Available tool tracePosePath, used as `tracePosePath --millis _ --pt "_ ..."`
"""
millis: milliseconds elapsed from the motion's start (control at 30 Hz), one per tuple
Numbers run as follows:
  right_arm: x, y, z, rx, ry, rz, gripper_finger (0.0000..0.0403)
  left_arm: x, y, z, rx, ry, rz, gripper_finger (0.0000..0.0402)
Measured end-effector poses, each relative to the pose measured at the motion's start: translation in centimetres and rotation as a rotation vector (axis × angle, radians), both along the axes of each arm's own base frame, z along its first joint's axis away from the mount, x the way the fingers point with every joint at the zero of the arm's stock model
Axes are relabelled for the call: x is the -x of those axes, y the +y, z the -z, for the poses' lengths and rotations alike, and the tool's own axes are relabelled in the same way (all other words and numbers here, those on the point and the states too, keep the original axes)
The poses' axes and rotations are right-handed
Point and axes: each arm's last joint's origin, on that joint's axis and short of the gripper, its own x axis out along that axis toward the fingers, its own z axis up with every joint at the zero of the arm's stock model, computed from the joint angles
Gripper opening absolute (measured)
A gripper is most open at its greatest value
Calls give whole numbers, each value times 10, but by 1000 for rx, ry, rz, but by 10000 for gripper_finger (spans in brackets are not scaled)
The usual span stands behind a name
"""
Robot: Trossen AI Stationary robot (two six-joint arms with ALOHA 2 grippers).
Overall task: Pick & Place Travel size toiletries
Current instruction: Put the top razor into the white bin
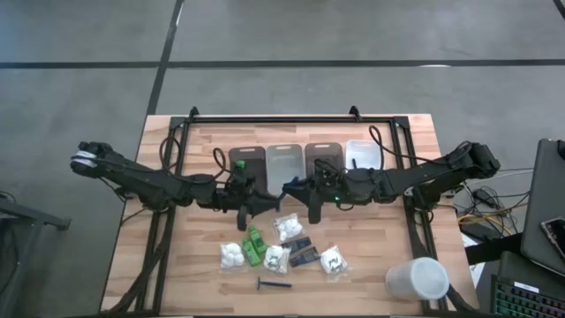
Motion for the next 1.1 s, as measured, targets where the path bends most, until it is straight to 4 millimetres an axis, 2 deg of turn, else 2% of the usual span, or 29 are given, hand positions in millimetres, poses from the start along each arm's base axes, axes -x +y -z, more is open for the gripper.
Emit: tracePosePath --millis 367,500,633,800,900,1100 --pt "2 -2 16 9 122 32 41 0 0 -2 36 -11 -16 186" --pt "10 -4 20 -19 204 79 36 3 1 1 26 34 -17 228" --pt "30 -12 22 -48 335 197 36 11 3 10 28 180 -21 249" --pt "69 -28 20 -151 537 418 38 25 7 21 52 378 -40 248" --pt "89 -40 25 -198 666 535 39 32 9 24 40 436 -52 246" --pt "114 -73 39 -239 947 720 39 36 10 28 -2 487 -51 245"
